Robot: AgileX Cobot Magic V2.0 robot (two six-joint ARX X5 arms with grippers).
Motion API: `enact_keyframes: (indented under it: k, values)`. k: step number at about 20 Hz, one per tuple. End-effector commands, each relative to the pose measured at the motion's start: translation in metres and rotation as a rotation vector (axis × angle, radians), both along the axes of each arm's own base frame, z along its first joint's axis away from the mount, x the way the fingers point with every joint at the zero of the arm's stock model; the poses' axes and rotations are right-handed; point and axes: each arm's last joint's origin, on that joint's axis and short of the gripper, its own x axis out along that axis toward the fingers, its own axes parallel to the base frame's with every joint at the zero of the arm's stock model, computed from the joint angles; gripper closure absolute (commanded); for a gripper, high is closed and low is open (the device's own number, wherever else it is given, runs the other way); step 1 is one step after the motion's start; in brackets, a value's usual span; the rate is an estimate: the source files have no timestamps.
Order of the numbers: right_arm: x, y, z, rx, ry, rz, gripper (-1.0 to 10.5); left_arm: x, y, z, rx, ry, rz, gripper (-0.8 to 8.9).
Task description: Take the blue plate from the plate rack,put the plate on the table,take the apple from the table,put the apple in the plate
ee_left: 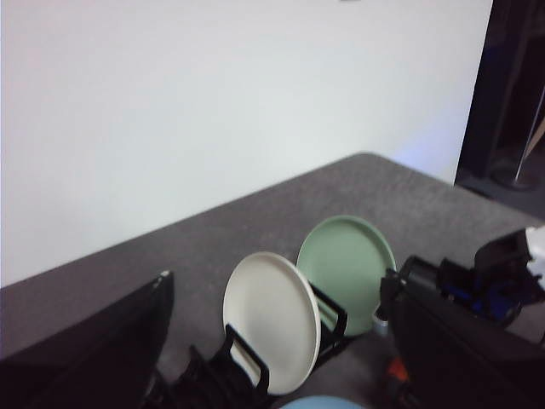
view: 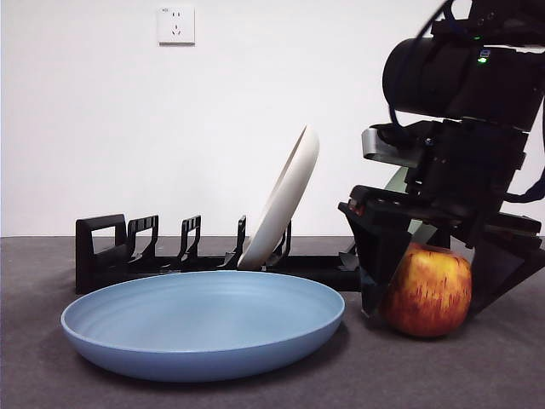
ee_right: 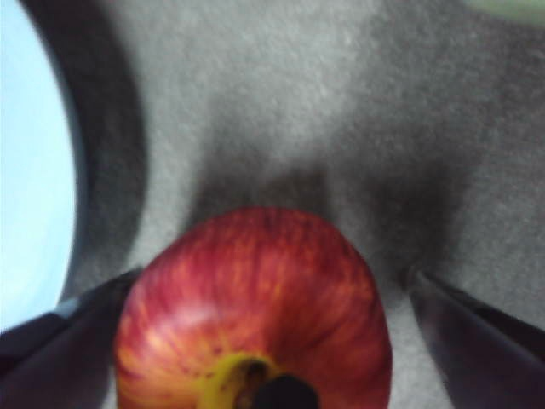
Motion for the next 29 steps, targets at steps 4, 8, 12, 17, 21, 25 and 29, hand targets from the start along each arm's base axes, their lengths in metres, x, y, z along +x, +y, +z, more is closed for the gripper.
enact_keyframes:
  k: [4, 8, 12, 17, 21, 25, 29]
  values:
    - [-0.007, -0.002, 0.028, 0.071, -0.069, -0.041, 9.6, 0.002, -0.003, -0.006, 0.041, 0.037, 0.006, 4.06]
    - [-0.017, 0.010, 0.086, 0.295, -0.151, 0.023, 9.6, 0.012, -0.018, -0.012, 0.110, 0.070, 0.015, 4.06]
    - [-0.022, 0.045, 0.126, 0.380, -0.227, 0.121, 9.6, 0.019, -0.027, -0.018, 0.202, 0.084, 0.052, 4.06]
    - [-0.023, 0.101, 0.123, 0.366, -0.201, 0.272, 9.6, 0.020, -0.024, -0.019, 0.251, 0.060, 0.146, 4.06]
    - [-0.018, 0.128, 0.078, 0.204, -0.158, 0.283, 9.6, 0.019, -0.019, -0.023, 0.315, 0.061, 0.227, 4.06]
    - [-0.009, 0.139, 0.033, 0.107, -0.071, 0.309, 9.6, 0.019, -0.018, -0.025, 0.349, 0.073, 0.240, 4.06]
    - [-0.007, 0.142, 0.009, 0.043, -0.013, 0.339, 9.4, 0.018, -0.017, -0.027, 0.366, 0.083, 0.240, 4.06]
